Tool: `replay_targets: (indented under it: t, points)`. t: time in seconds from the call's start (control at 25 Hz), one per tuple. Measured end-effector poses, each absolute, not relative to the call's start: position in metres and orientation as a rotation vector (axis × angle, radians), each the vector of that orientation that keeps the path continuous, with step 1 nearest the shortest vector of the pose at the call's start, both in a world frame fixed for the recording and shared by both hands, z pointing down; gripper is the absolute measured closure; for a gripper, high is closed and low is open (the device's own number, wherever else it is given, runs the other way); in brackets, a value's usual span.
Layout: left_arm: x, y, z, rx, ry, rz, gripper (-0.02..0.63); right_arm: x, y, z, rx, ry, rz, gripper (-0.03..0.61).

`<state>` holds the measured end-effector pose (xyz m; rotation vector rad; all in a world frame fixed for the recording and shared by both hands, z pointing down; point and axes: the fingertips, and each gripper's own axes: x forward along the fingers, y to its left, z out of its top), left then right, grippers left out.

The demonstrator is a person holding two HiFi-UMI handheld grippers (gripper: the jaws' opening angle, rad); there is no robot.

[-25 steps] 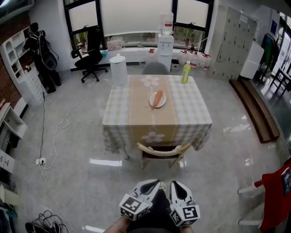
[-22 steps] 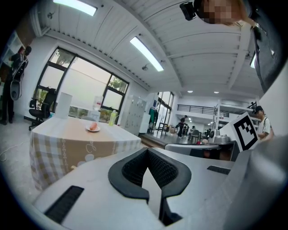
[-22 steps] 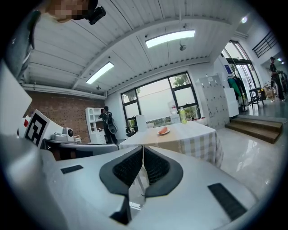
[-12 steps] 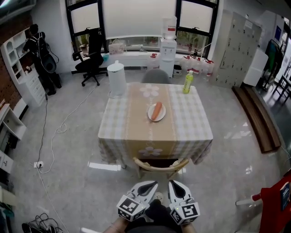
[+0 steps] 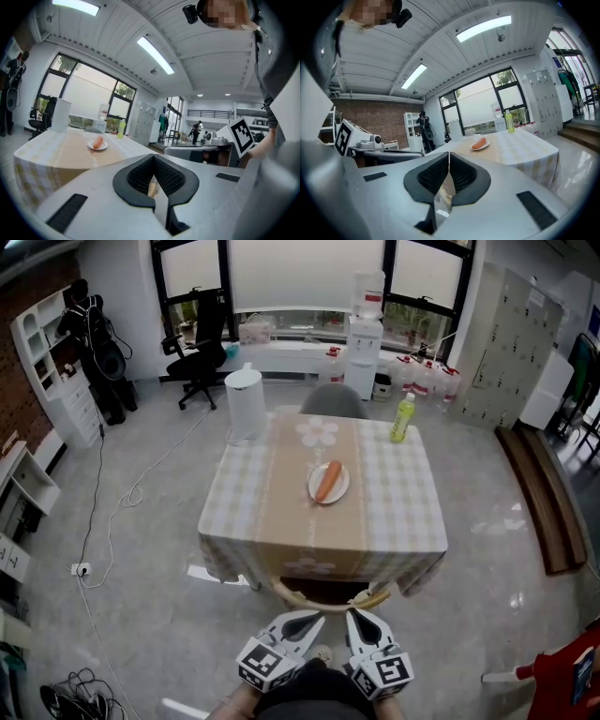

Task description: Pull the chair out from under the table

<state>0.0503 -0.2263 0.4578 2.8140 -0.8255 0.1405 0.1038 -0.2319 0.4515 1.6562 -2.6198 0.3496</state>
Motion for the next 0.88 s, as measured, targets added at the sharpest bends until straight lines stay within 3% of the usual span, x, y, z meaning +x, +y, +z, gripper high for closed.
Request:
replay_targets:
  t: [0.64,0.68,0.8,0.88]
  points:
    - [0.067,-0.282,0.536,2.712,-0.83,0.491,0.604,0.131,-0.285,0.52,1.352,-2.583,0.595,0.566]
    - [0.068,-0.284,0.543,2.706,-0.821,0.527,0.595,0.131,-0.287,0.528,1.302,-2.57,0.59,0.566]
    - [0.071,-0.287,0.561,2.7,-0.761,0.648,0.484,0.131,-0.291,0.548,1.181,-2.525,0.553,0.566]
    - [0.073,-0.288,0.572,2.712,-0.715,0.749,0.458,0.13,-0.291,0.56,1.098,-2.498,0.53,0.565]
